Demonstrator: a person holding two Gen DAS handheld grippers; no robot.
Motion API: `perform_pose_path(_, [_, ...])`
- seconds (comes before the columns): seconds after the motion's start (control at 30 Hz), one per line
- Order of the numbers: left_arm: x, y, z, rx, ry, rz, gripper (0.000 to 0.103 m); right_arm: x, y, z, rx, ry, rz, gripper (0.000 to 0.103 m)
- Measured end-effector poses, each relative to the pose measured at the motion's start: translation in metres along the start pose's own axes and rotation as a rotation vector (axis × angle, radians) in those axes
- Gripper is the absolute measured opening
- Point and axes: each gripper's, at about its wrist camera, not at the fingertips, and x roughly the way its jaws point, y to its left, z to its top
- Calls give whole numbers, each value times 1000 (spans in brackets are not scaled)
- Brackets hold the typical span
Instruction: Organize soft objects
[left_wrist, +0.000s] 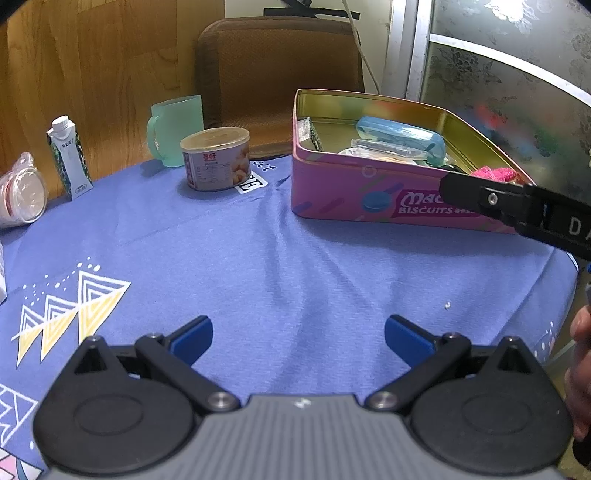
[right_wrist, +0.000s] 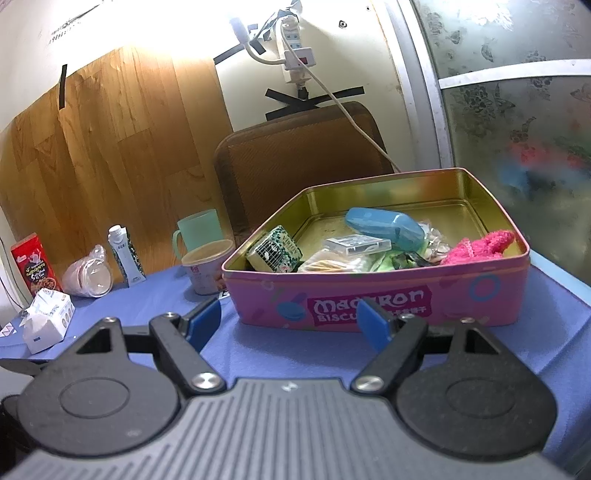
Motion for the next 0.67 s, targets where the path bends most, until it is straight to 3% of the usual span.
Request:
perform_pose_path(0.43, [4,23,-2,-62,-1,-30,103,8,15,0,-37,25,0,83])
perform_pose_path(0.67, [-2,41,-4,-107,-42,-51,103,11,28,-2,-68,39,-2,83])
